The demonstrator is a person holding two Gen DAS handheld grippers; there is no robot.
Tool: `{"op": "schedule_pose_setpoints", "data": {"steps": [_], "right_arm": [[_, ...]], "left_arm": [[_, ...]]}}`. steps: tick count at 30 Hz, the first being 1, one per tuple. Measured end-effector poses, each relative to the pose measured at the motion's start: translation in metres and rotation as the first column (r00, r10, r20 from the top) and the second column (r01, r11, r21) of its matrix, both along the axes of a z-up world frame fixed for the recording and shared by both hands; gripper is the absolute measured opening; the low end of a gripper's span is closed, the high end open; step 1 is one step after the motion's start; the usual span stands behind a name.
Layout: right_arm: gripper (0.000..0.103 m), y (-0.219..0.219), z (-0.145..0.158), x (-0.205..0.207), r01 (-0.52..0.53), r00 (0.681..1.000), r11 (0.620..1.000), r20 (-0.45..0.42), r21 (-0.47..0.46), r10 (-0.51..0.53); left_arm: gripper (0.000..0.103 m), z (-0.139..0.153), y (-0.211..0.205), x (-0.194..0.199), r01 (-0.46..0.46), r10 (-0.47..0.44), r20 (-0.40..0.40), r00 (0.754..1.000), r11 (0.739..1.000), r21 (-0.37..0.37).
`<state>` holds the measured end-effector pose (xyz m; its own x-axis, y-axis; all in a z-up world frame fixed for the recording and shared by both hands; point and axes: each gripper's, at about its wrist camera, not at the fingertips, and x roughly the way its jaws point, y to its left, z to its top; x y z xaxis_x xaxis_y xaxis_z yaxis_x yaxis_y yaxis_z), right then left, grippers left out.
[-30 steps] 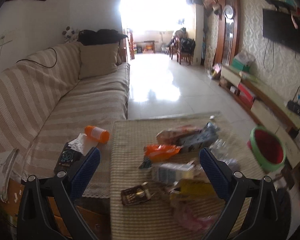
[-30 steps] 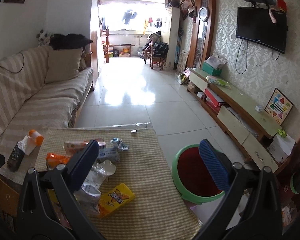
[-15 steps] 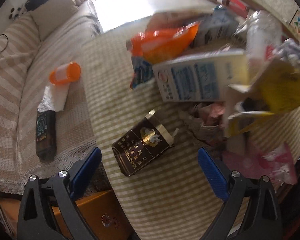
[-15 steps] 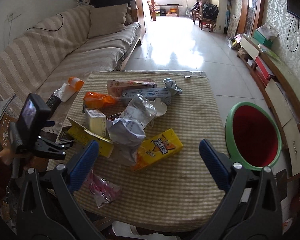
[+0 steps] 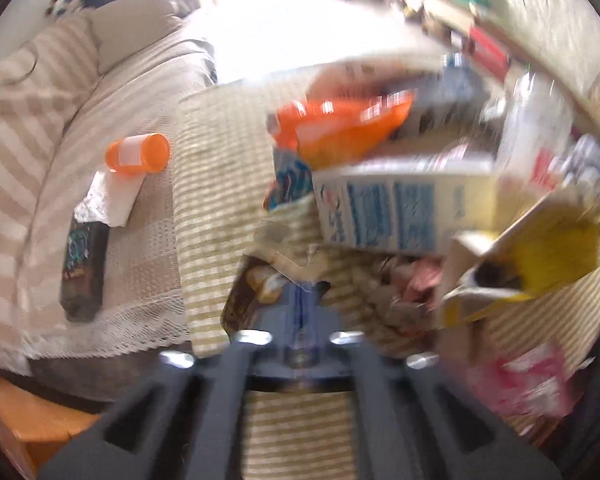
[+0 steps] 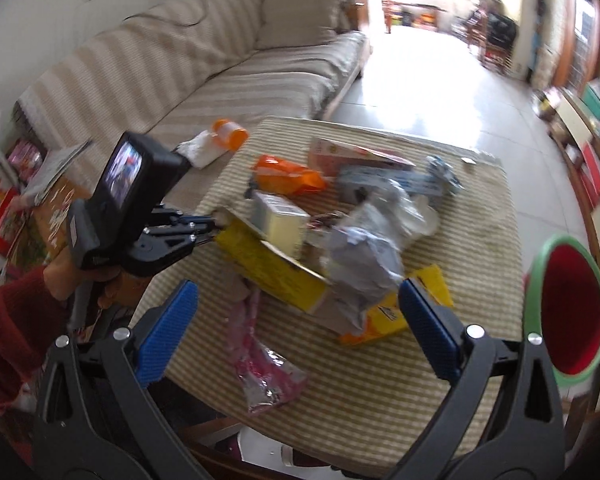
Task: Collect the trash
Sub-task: 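Grasp the brown cigarette box with the left tool while the right tool grasps yellow cardboard packaging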
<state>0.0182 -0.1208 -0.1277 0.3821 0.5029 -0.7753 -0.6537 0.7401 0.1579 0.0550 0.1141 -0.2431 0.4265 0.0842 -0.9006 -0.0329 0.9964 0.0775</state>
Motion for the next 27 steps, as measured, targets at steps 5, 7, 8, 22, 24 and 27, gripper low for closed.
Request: {"op": "schedule_pose_setpoints", "data": {"steps": [5, 7, 8, 22, 24, 27], "right_arm": [[0.088, 0.038, -0.007, 0.006, -0.168, 0.986, 0.985, 0.015, -0.043, 0.169], [0.087, 0.050, -0.014, 0.013, -0.197, 0.980, 0.978, -0.003, -0.068, 0.197], [0.087, 0.055, -0.018, 0.018, -0.207, 0.978, 0.975, -0.013, -0.085, 0.207], [0.029, 0.063, -0.058, 0.029, -0.264, 0.961, 0.953, -0.128, -0.149, 0.246], [0.028, 0.048, -0.043, 0.027, -0.211, 0.972, 0.974, -0.123, -0.081, 0.200], [0.029, 0.024, -0.021, 0.018, -0.147, 0.985, 0.989, -0.086, 0.015, 0.148]], "left_arm": [[0.000, 0.011, 0.008, -0.014, -0.058, 0.063, 0.039, 0.997, 0.992, -0.116], [0.001, 0.006, 0.009, -0.018, -0.053, 0.055, 0.014, 0.998, 0.992, -0.112], [0.004, 0.005, 0.009, -0.020, -0.048, 0.048, 0.001, 0.999, 0.994, -0.101], [0.079, -0.031, 0.007, 0.007, 0.094, -0.086, -0.142, 0.986, 0.995, 0.045], [0.079, -0.042, 0.008, 0.013, 0.098, -0.087, -0.176, 0.981, 0.994, 0.051], [0.073, -0.054, 0.010, 0.017, 0.082, -0.075, -0.191, 0.979, 0.996, 0.034]]}}
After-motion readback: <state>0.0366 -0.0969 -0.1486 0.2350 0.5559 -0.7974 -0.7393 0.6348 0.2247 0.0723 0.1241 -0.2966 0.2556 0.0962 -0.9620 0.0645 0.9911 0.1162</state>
